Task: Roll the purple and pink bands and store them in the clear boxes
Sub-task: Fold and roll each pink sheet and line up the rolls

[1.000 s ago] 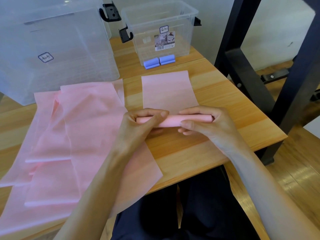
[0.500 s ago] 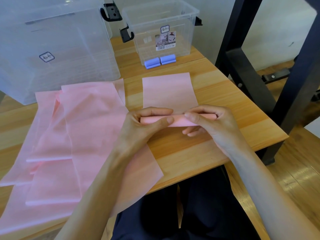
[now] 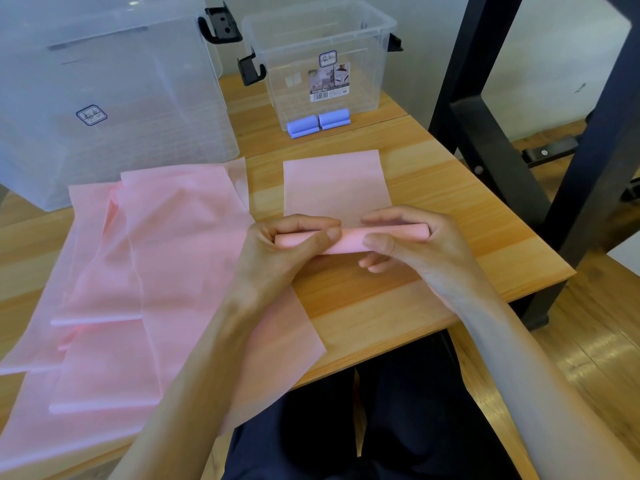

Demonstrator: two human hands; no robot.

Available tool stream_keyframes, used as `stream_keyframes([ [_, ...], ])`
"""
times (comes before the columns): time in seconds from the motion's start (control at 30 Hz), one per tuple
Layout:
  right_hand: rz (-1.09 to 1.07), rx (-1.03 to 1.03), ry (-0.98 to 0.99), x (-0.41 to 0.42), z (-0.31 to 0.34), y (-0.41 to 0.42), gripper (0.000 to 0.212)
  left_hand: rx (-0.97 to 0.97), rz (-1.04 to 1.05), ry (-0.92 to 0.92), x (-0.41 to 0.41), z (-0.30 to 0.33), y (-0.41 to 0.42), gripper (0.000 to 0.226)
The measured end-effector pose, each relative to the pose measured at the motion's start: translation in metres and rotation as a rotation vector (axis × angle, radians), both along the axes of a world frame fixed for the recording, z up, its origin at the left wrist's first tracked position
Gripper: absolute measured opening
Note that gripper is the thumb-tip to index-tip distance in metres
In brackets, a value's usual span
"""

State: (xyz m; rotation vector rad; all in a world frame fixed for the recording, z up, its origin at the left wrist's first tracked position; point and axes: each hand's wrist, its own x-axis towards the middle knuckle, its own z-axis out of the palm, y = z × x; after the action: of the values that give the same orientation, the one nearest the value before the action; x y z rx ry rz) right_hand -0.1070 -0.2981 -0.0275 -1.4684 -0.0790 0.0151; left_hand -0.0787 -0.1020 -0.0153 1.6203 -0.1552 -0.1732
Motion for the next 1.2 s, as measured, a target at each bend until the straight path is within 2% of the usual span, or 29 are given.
stream_keyframes([
  [0.1,0.018,-0.028,-0.017,-0.0002,-0.0007,-0.0007,0.031,-0.031,0.004,0.05,0.0005,-0.0011,0.0009,0.021],
  [0.3,-0.054,0.021,0.004,-0.0005,-0.0003,-0.0002,0.028,0.021,-0.028,-0.024,-0.0012,0.0012,0.0,0.02],
  [0.47,-0.002,-0.031,-0.01,0.0001,-0.0001,-0.0002,0.031,-0.04,0.006,0.055,-0.0002,-0.0001,0.0003,0.021],
  [0.57,-0.052,0.013,0.004,0.0001,-0.0009,-0.0007,0.027,0.016,-0.052,-0.003,-0.0021,0.0021,-0.0001,0.021],
  [0.8,0.029,-0.013,-0.012,0.0004,-0.0006,-0.0012,0.044,-0.016,0.008,0.023,0.0003,0.0001,0.0011,0.018],
  [0.93,0.002,-0.017,-0.029,-0.0003,-0.0015,-0.0024,0.032,0.024,-0.064,-0.04,-0.0014,0.0014,0.0019,0.027],
  [1.2,0.002,-0.01,-0.04,0.0004,-0.0015,-0.002,0.031,-0.009,-0.009,-0.015,-0.0004,0.0001,0.0007,0.019],
])
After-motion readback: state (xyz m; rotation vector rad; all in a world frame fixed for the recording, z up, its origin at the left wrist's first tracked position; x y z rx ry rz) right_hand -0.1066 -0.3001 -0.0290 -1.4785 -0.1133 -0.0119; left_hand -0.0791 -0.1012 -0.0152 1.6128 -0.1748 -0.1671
